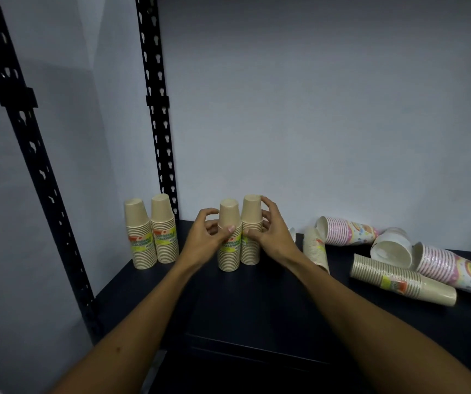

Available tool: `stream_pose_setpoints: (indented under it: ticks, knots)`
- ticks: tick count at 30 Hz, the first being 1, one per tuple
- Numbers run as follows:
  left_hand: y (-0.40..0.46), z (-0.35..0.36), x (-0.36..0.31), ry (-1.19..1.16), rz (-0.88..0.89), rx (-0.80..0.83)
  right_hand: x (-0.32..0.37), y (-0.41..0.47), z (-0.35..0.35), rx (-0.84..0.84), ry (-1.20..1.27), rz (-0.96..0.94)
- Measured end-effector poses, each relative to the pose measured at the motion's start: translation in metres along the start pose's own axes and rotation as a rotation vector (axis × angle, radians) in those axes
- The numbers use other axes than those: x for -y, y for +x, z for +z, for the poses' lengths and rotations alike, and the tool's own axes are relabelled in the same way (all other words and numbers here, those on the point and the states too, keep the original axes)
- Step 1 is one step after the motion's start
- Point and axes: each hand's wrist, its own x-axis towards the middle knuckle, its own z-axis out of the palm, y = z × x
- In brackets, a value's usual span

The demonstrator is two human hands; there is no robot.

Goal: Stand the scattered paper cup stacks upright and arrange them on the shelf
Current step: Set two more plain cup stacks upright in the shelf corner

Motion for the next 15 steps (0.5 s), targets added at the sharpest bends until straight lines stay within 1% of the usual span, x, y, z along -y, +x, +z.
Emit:
stream_pose_setpoints:
  ticks: [3, 7, 12, 15]
  knots:
    - [-0.011, -0.001, 0.016, 0.008, -0.039, 0.049, -0.013, -0.003, 0.007, -0.070, 0.004, 0.041]
    - [-0.023, -0.003, 0.043, 0.062, -0.111, 0.042, -0.021, -0.006, 0.009, -0.072, 0.032, 0.061]
    - [-0.021, -0.005, 0.048, 0.119, -0.090, 0.041, -0.032, -0.015, 0.005, -0.036, 0.200, 0.155]
    - [-0.021, -0.003, 0.050, 0.156, -0.057, 0.027, -0.035, -0.021, 0.011, -0.053, 0.220, 0.134]
